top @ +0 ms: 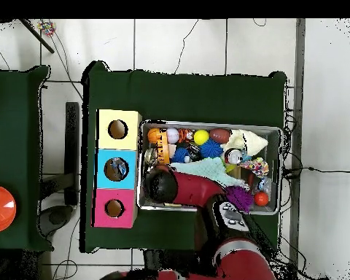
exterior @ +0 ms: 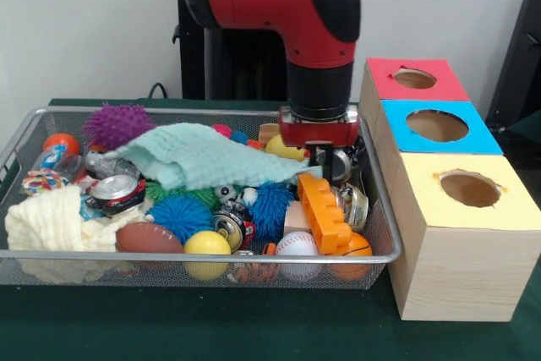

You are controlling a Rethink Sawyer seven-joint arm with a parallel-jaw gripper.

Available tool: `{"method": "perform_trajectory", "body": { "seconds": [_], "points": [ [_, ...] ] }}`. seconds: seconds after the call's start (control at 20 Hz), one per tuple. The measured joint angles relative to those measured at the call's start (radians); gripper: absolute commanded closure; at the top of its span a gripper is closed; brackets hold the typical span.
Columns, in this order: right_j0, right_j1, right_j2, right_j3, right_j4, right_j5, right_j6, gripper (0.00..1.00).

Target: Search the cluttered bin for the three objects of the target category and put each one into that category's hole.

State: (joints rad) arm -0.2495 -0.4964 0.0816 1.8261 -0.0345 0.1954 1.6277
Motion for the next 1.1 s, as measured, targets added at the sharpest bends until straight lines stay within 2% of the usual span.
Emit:
{"method": "perform_trajectory", "body": {
  "seconds": [0.25, 0.45, 0.75, 1.0, 1.05, 1.1],
  "points": [
    [0.12, 0.012, -0.058, 0.001, 0.033, -0.002, 0.025, 1.0],
    [0.172, 0.013, -0.117, -0.008, 0.039, -0.016, 0.028, 1.0],
    [0.176, 0.017, -0.16, -0.009, 0.039, -0.021, 0.028, 1.0],
    [0.149, 0.019, -0.168, -0.008, 0.039, -0.021, 0.028, 1.0],
    [0.142, 0.019, -0.169, -0.008, 0.039, -0.021, 0.028, 0.0],
    [0.133, 0.019, -0.168, -0.009, 0.039, -0.021, 0.028, 0.0]
  ]
}}
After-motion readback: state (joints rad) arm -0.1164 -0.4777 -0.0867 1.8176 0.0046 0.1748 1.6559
